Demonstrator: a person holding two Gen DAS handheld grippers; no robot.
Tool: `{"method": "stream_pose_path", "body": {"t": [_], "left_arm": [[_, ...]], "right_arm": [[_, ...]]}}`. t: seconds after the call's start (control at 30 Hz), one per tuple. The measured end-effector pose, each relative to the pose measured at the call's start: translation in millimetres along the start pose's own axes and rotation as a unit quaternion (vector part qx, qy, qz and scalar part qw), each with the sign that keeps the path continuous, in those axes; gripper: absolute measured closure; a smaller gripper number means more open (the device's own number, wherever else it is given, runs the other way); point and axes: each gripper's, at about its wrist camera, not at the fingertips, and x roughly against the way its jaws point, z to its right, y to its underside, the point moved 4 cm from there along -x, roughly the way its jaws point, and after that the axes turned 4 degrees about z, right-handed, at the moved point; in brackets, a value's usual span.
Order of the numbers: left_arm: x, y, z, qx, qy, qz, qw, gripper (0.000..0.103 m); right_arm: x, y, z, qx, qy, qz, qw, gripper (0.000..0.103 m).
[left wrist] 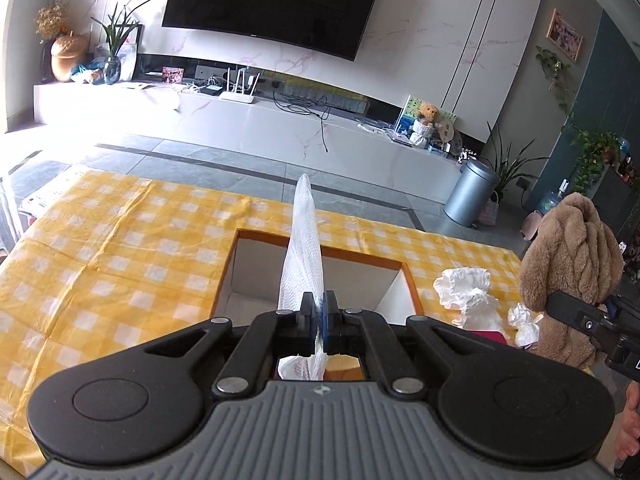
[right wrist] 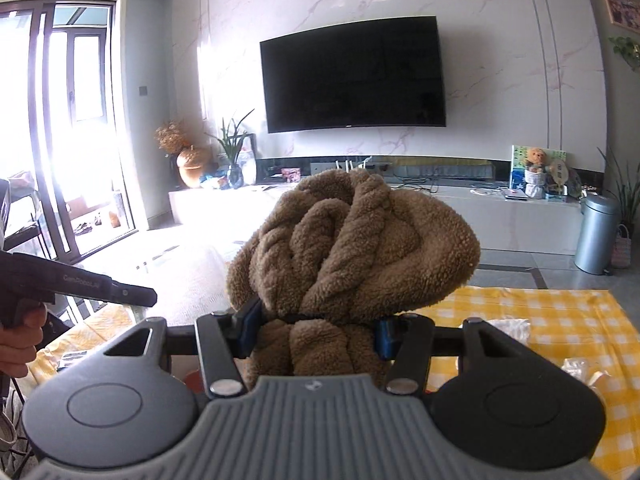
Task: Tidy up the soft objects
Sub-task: 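Carry the brown towel and white mesh sheet over the box with both tools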
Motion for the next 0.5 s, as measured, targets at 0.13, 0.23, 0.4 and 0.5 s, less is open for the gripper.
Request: {"method": "stream_pose_path", "body": {"t": [0.13, 0.23, 0.4, 0.5], "left_arm": [[2, 8, -18, 0.010, 0.006, -0.005, 0.9999, 0.100], [2, 10, -22, 0.015, 0.016, -0.007, 0.9997, 0.100], [2, 14, -34, 0.029, 0.025, -0.007, 0.9992, 0.100], [-1, 17, -42, 0.037, 0.022, -0.016, 0.9990, 0.100]], "right_arm": [[-29, 11, -18, 0.010, -0.007, -0.038, 0.999, 0.049], [-50, 21, -34, 0.031, -0.004, -0.064, 0.997, 0.049], [-75, 41, -51, 0.054, 0.002, -0.115, 0.992, 0.049], [-98, 51, -55, 0.076, 0.003, -0.163, 0.984, 0.049]]}}
